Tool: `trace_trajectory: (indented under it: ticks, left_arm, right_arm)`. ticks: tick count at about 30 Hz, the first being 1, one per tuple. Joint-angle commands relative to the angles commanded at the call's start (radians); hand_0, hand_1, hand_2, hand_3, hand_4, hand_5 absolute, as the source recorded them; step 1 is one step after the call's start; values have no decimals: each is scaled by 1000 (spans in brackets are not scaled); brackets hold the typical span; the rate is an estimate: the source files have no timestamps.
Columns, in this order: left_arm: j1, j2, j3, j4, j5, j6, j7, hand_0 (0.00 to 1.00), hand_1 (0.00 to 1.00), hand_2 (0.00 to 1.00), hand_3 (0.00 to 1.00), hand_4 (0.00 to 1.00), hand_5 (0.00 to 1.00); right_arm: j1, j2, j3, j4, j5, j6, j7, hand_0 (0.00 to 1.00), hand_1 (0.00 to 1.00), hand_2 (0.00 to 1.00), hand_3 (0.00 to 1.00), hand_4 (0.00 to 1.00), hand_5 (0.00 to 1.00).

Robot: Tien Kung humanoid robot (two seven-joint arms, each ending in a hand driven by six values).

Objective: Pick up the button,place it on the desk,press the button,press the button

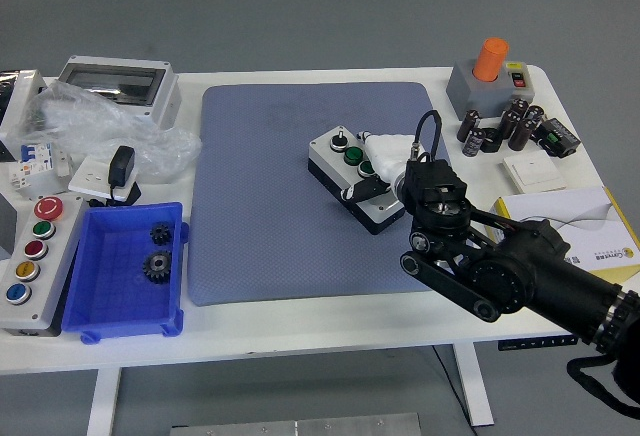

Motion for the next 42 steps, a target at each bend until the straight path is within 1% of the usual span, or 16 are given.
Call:
trace_trajectory:
  ticks: [5,6,11,12,17,18,23,24,26,29,30,35,36,41,42]
  left_arm:
    - [1,0,-1,0,1,0,-1,620,654,618,674,696,343]
    - [1,0,-1,0,1,0,-1,620,654,618,674,696,341]
    - [2,0,-1,0,0,1,-1,620,654,618,674,696,341]
    - [2,0,-2,0,1,1,-1,620,654,618,675,697,341]
    - [2,1,-3,0,2,1,-2,620,654,618,675,697,341]
    - [2,1,-3,0,2,1,-2,620,654,619,675,697,342]
    - [2,1,-6,0,4,2,-3,620,654,619,675,697,342]
    - [2,1,-6,0,4,2,-3,620,655,619,675,697,342]
    - [2,2,-7,0,5,3,-3,620,655,619,675,697,342]
    - [2,2,-8,0,5,4,-4,620,655,619,675,697,342]
    - [2,2,-8,0,5,4,-4,620,655,620,677,702,345]
    - [0,2,-10,0,6,5,-5,620,655,620,677,702,345]
    - [0,2,-10,0,7,5,-5,620,656,622,678,703,346]
    - [-2,2,-10,0,6,7,-6,620,656,622,678,703,346]
    - [-2,2,-10,0,6,7,-6,620,656,622,679,704,347]
  right_arm:
    - [-2,1,-11,-1,-2,-5,0,276,613,601,764,814,357]
    - [-2,2,-15,-2,-2,-6,0,232,531,484,557,588,269]
    - [-1,2,-30,-3,3,-9,0,232,531,484,557,588,269]
    - [-1,1,-33,-3,3,-11,0,236,510,451,523,651,134]
    - [-2,-2,-42,2,-2,-26,0,236,510,451,523,651,134]
    - [-3,-3,-42,3,-3,-30,0,243,507,436,480,701,88]
    - [-2,-8,-51,8,-4,-48,0,243,507,436,480,701,88]
    - [-2,-10,-53,8,-4,-53,0,240,505,427,427,669,81]
    - [-2,-14,-58,11,-2,-62,0,240,505,427,427,669,81]
    - [1,-24,-67,18,6,-79,0,240,505,427,427,669,81]
    - [2,-28,-70,20,10,-83,0,242,500,419,398,637,73]
    - [13,-52,-101,35,36,-111,0,242,500,419,398,637,73]
    - [15,-58,-111,38,43,-116,0,296,498,409,376,614,58]
    - [34,-84,-174,53,79,-143,0,296,498,409,376,614,58]
    - [38,-89,-190,57,87,-151,0,388,501,405,374,610,52]
